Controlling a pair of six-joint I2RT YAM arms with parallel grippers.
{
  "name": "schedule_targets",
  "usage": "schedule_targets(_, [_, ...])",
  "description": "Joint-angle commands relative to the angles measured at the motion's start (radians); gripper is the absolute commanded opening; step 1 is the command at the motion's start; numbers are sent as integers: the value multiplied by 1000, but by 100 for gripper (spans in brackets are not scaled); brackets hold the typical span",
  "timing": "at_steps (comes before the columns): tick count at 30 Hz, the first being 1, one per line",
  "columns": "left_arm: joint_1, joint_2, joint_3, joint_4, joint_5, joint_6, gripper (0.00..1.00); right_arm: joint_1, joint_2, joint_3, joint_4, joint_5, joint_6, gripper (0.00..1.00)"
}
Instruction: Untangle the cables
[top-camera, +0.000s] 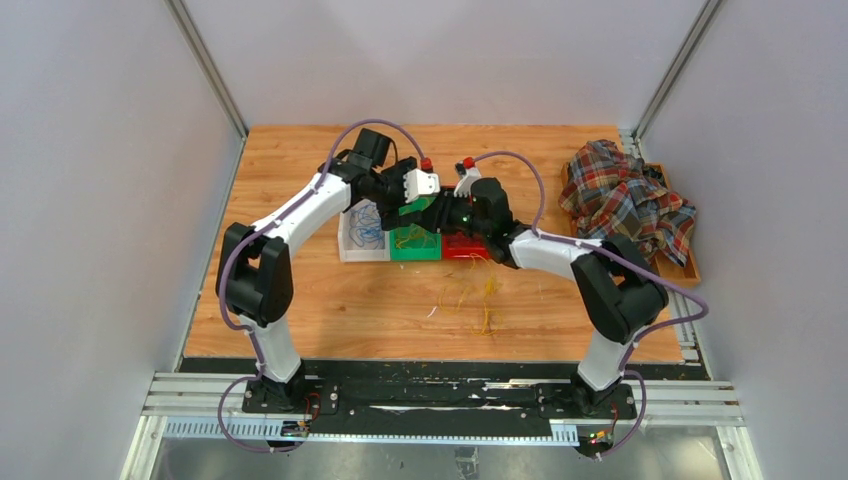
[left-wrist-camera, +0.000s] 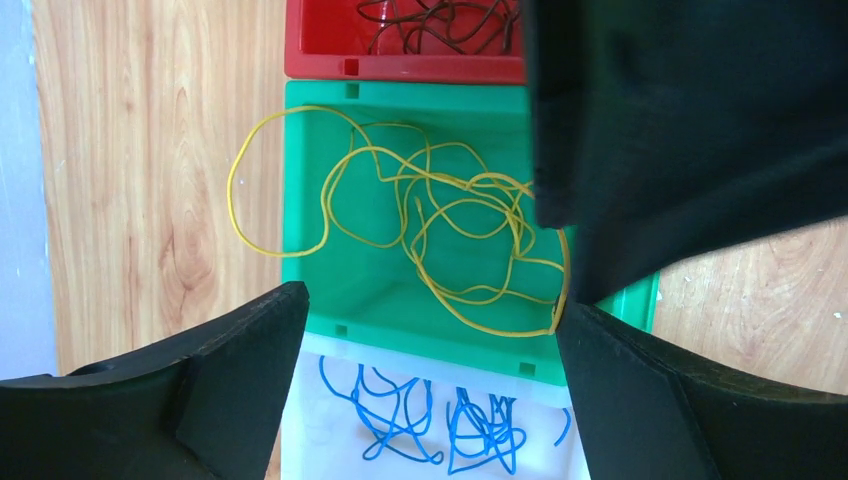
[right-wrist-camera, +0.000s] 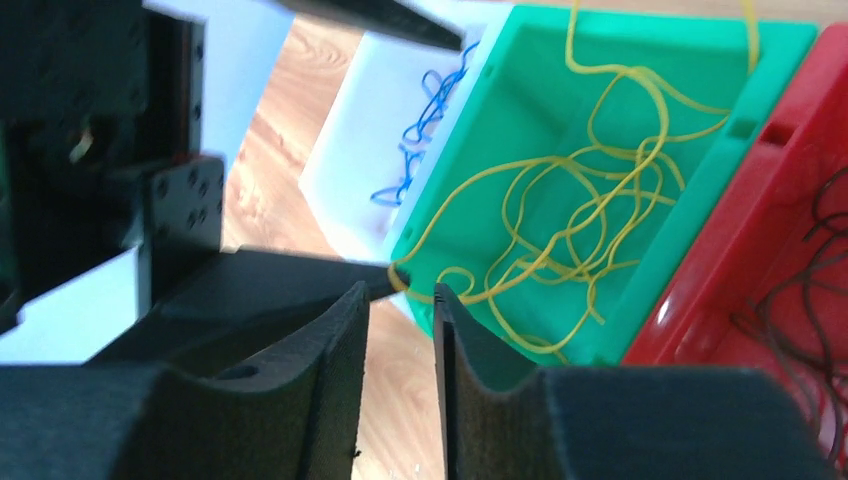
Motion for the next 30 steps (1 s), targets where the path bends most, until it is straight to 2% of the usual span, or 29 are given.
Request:
schedule_targets(1, [20, -54, -3, -12, 48, -8, 98, -27, 87, 88, 42, 19, 35, 25])
schedule_targets(6, [35, -81, -8, -23, 55, -4, 98, -24, 162, 127, -1, 53, 26, 15])
schedule_targets(15, [45, -124, 10, 12, 65, -93, 98, 15, 178, 159, -145, 206, -108, 10])
schedule_targets(21, [76, -108, 65, 70, -3, -254, 98, 29, 66, 174, -180, 271, -235, 26])
schedule_targets(24, [114, -104, 106, 39, 33, -312, 99, 22, 28, 220, -227, 268, -295, 34])
schedule_targets(28, [159, -161, 77, 27, 63, -330, 99, -7, 24, 294, -290, 262, -357, 54])
schedule_targets(30, [179, -195, 57, 1, 76, -304, 99, -24, 33, 339, -349, 252, -384, 56])
